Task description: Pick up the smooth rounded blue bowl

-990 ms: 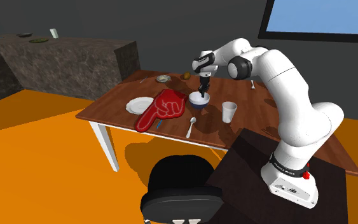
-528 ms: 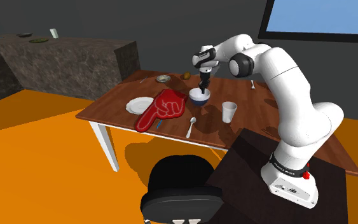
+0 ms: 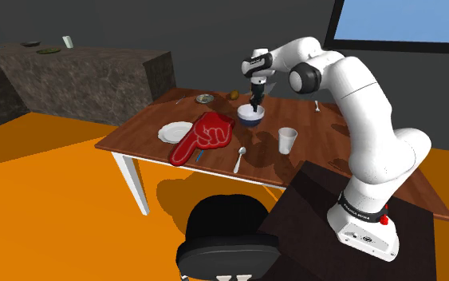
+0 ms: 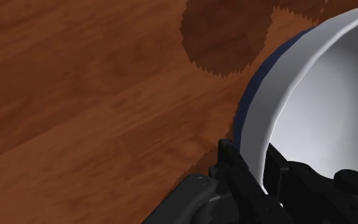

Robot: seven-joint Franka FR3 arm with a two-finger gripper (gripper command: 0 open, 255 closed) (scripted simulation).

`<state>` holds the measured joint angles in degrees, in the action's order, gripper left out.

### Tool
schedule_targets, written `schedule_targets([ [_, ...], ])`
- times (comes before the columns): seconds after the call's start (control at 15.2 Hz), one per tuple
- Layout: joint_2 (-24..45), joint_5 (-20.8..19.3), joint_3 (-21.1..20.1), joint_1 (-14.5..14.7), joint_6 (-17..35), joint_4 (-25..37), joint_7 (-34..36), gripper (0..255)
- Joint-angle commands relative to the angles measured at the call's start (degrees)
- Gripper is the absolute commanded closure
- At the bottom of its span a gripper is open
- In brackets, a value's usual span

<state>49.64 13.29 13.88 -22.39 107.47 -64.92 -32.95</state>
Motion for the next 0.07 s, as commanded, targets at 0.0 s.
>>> schedule_targets([
  [0.0, -0.27, -0.04, 0.03, 0.03, -0.22, -0.07, 0.02, 255],
])
